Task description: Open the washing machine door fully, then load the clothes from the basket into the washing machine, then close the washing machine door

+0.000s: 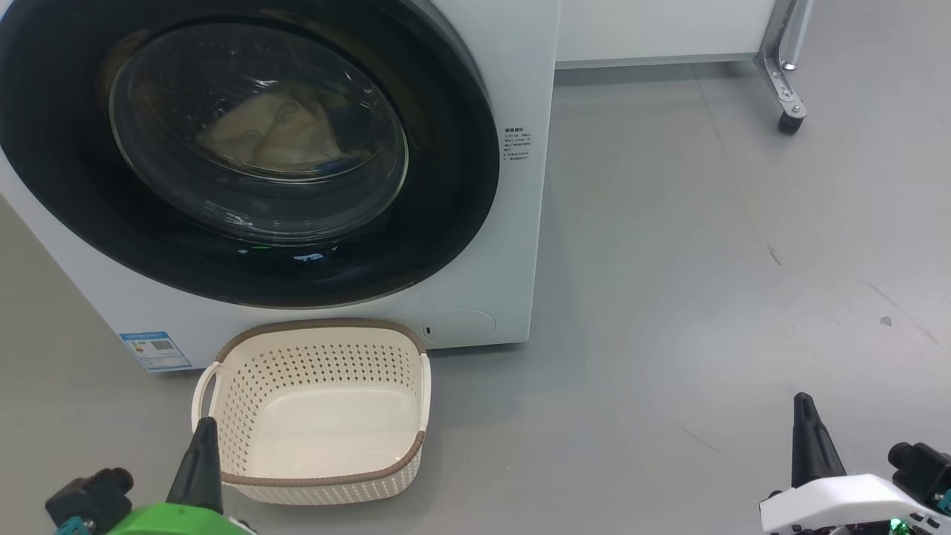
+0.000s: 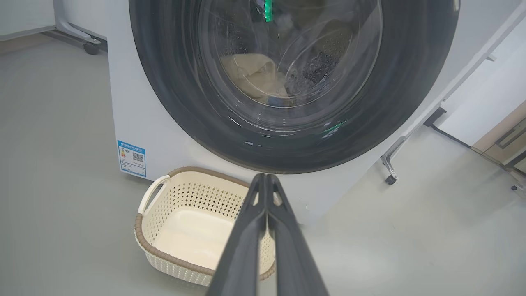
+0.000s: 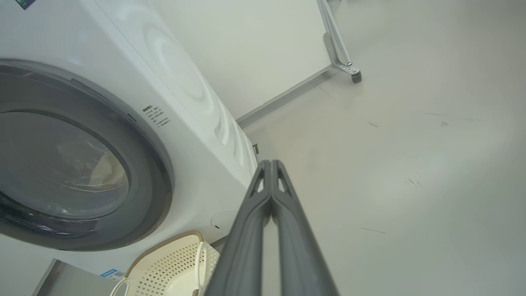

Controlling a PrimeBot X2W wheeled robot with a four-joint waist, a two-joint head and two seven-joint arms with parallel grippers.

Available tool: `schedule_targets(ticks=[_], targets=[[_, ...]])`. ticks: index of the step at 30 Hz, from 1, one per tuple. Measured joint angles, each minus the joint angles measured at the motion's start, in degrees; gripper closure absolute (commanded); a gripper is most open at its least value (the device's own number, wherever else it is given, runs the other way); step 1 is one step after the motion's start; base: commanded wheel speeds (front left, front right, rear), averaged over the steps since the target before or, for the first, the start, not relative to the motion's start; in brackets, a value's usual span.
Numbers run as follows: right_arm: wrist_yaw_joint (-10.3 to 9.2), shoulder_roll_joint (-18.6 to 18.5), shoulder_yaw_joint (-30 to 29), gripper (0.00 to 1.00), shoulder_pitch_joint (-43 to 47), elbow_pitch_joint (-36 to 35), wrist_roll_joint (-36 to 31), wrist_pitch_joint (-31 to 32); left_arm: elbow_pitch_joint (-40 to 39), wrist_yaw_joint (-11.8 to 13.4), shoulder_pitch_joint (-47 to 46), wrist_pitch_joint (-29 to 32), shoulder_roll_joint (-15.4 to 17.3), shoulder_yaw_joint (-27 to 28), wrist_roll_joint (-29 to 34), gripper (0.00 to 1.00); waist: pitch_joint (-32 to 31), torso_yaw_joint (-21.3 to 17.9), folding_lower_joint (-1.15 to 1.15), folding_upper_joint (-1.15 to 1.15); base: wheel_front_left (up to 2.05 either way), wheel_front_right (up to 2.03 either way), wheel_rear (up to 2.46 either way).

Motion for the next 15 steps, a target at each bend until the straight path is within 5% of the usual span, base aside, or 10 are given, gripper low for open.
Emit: schedule_targets(ticks=[15], targets=[[0.83,-0.35,-1.45,1.00,-2.61,1.88,12.76,3.00,0.49,-0.51,-1.72,3.38,-0.40,2.04,-11.80,1.00,-0.08,-0.81,0.00,0.00,0.00,0.00,0.00]])
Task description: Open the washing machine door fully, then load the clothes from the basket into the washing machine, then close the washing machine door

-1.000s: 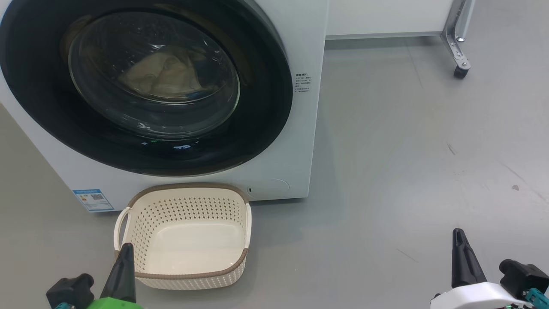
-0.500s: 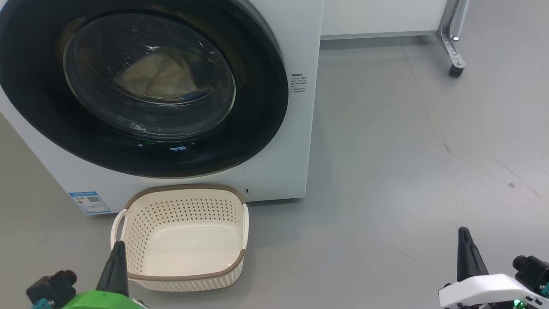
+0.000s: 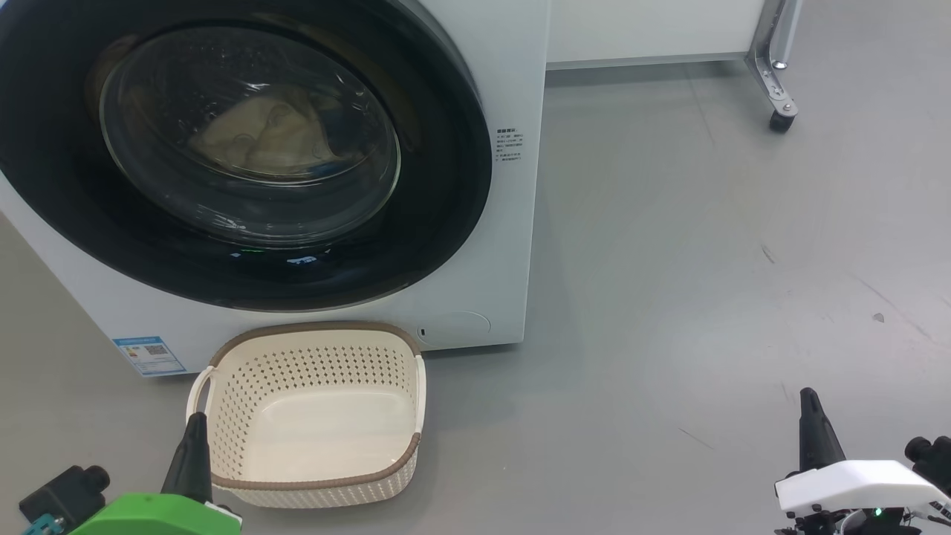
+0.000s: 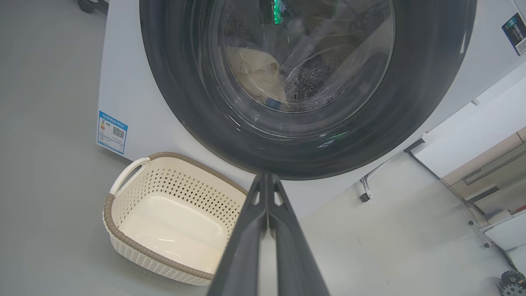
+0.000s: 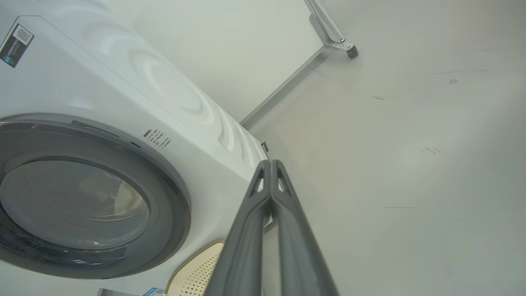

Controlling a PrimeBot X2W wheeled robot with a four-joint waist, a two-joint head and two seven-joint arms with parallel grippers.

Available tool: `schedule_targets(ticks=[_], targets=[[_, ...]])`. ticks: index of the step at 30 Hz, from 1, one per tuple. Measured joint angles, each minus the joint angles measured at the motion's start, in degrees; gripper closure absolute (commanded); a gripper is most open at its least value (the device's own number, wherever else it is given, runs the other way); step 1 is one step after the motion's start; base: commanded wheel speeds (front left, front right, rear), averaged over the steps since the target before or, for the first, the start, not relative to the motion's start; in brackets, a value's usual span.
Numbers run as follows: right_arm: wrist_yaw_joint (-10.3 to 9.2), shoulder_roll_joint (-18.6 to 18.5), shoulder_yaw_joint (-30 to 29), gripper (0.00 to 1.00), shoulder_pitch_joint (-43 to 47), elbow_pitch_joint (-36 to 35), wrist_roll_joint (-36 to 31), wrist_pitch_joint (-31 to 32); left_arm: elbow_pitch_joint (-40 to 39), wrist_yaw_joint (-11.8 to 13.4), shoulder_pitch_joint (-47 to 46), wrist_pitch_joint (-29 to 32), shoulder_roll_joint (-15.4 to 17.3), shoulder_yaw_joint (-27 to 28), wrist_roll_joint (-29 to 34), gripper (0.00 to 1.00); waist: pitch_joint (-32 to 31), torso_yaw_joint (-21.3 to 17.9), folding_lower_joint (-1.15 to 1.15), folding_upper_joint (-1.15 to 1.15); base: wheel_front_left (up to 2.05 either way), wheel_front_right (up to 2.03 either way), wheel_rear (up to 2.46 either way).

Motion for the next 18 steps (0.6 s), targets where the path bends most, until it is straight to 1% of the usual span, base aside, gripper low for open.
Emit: schedule_targets(ticks=[2,6,10,15,18], targets=[[0.40,-0.02,-0.19,1.00,-0.40,0.08,1.59,0.51,0.11,0.00,-0.14,0.37,-0.03,0.19,-1.15,1.00,-0.01,-0.10,0.00,0.00,0.00,0.00,0.00],[0.45,-0.07,-0.63,1.00,-0.66,0.66,4.81,1.13,0.41,-0.01,-0.63,1.02,-0.20,0.52,-4.22,1.00,-0.03,-0.31,0.00,0.00,0.00,0.00,0.00],[0.92,-0.16,-1.00,1.00,-1.65,1.08,7.95,1.78,0.73,-0.04,-1.06,1.71,-0.47,1.01,-7.23,1.00,-0.05,-0.51,0.00,0.00,0.00,0.00,0.00],[0.96,-0.25,-1.43,1.00,-2.55,1.74,11.92,2.77,1.14,-0.09,-1.21,2.93,-0.89,1.90,-10.89,1.00,-0.08,-0.77,0.00,0.00,0.00,0.00,0.00],[1.21,-0.26,-1.52,1.00,-2.77,1.90,13.48,2.96,1.19,-0.09,-1.36,3.27,-0.94,2.09,-12.01,1.00,-0.09,-0.87,0.00,0.00,0.00,0.00,0.00]])
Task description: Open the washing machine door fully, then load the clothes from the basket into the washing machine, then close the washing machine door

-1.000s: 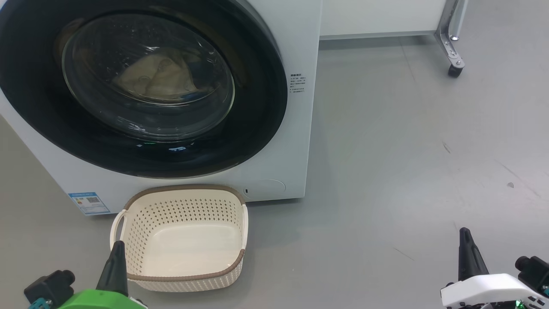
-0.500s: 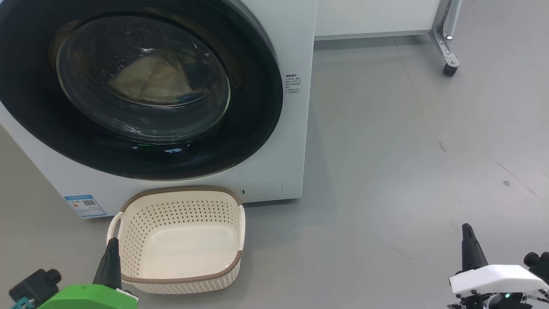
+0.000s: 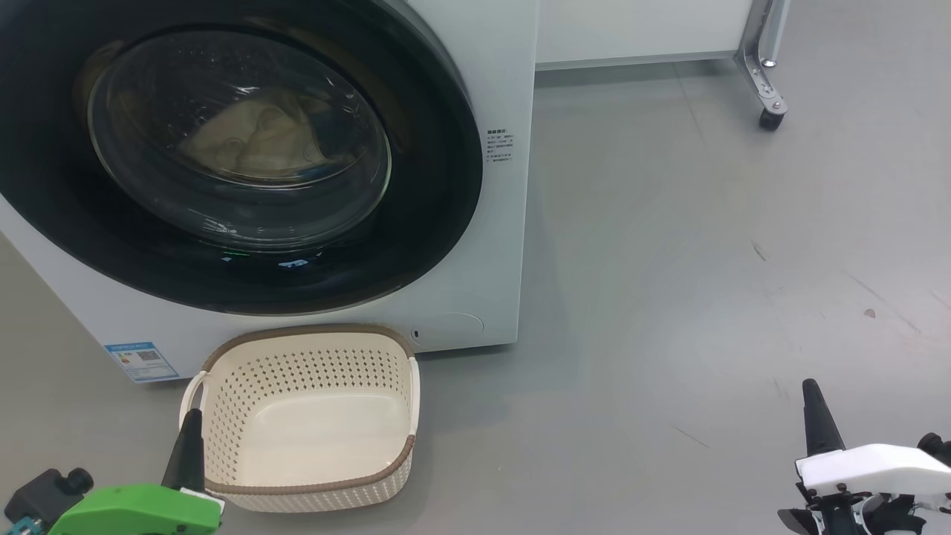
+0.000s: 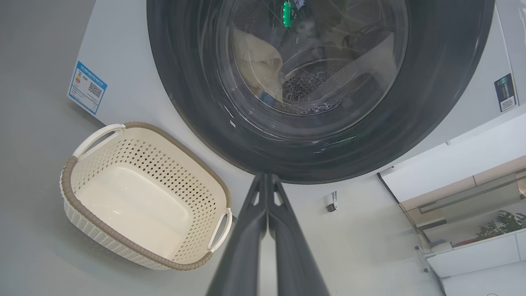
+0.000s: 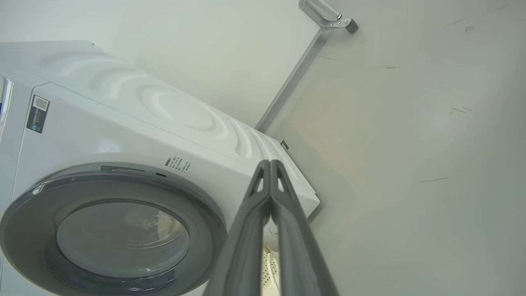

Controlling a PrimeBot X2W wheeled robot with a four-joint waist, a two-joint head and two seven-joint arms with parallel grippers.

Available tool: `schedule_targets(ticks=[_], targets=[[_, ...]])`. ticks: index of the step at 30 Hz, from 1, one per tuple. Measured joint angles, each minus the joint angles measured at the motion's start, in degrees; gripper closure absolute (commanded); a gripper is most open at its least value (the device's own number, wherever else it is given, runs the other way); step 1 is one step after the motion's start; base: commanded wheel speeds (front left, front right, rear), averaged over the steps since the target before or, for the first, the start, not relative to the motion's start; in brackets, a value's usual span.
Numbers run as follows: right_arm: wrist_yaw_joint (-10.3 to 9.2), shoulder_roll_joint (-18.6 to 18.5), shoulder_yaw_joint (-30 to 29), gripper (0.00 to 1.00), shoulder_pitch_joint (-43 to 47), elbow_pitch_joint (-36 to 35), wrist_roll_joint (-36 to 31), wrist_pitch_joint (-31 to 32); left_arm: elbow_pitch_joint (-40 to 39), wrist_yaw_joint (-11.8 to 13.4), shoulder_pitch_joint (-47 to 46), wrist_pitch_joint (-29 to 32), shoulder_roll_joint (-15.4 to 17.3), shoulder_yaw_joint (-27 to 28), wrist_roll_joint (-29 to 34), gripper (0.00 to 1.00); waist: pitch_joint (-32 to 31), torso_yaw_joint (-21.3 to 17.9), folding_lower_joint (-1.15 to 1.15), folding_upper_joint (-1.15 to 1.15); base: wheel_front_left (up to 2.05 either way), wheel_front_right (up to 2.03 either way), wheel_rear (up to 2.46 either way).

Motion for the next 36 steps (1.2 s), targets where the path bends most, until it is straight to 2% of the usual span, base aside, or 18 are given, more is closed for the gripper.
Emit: schedule_targets(ticks=[36], targets=[[2.72,-1.01,-3.21,1.00,-6.01,4.44,28.26,6.14,1.70,-0.96,-3.55,6.87,-0.78,4.33,-26.15,1.00,-0.20,-1.86,0.00,0.00,0.00,0.00,0.00]])
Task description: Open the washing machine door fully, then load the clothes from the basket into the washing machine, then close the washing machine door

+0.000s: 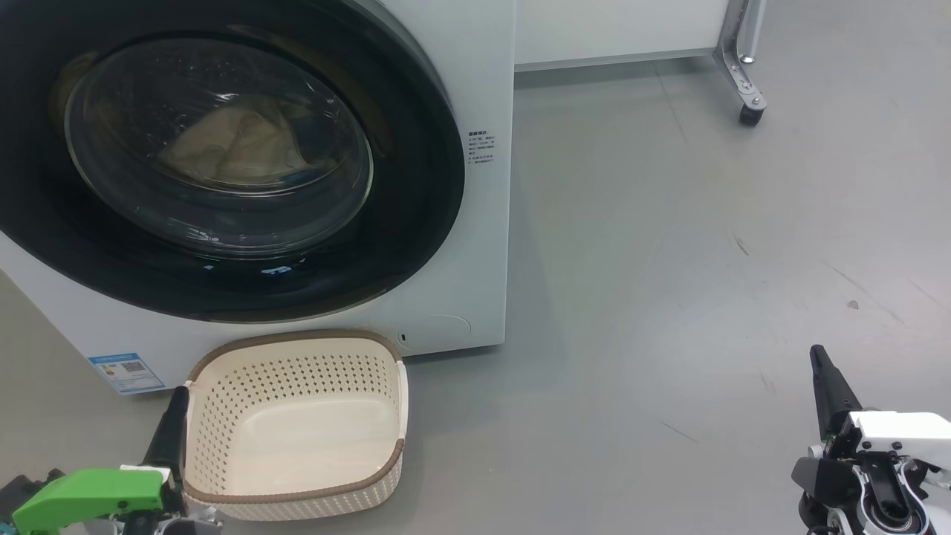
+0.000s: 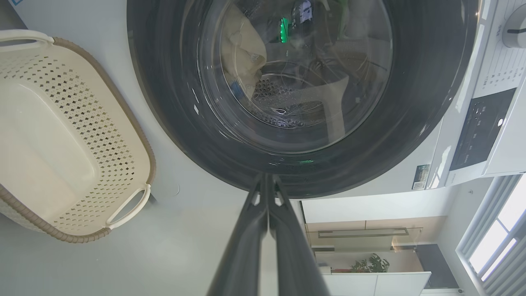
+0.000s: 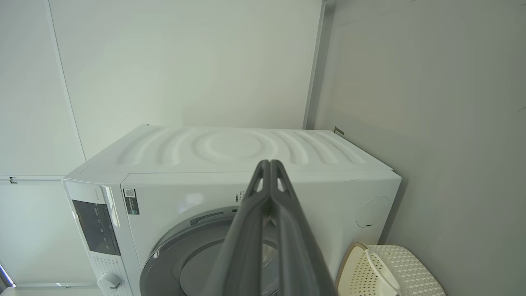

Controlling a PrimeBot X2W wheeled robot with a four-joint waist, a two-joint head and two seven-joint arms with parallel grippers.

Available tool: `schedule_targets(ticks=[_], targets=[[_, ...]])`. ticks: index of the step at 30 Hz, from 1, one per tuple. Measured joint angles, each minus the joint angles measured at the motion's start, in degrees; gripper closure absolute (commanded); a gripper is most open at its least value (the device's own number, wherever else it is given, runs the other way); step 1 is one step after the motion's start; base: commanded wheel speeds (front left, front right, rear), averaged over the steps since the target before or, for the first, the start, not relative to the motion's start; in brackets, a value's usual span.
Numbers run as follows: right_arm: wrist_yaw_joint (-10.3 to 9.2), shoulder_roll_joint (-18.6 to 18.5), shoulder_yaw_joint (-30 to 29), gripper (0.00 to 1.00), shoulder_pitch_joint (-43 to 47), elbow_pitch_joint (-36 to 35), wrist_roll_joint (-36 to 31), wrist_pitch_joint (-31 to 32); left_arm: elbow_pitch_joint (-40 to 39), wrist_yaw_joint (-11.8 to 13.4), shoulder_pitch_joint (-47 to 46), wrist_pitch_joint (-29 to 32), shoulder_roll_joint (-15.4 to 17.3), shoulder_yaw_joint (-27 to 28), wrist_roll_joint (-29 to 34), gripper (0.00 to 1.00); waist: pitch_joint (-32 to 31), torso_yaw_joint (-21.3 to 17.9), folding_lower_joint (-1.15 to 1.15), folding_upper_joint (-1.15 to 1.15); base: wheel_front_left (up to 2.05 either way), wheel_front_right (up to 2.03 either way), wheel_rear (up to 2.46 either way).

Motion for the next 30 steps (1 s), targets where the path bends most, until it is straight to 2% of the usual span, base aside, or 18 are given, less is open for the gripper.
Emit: schedule_targets(ticks=[4,30], targets=[[0.02,-0.23,-0.25,1.00,-0.54,0.44,1.37,0.40,0.11,-0.02,-0.63,0.25,-0.05,0.43,-1.51,1.00,-0.01,-0.06,0.00,0.00,0.00,0.00,0.00],[0.04,-0.22,-0.33,1.00,-0.71,0.83,1.37,0.41,0.11,-0.03,-0.76,0.25,-0.14,0.60,-1.52,1.00,-0.02,-0.07,0.00,0.00,0.00,0.00,0.00]])
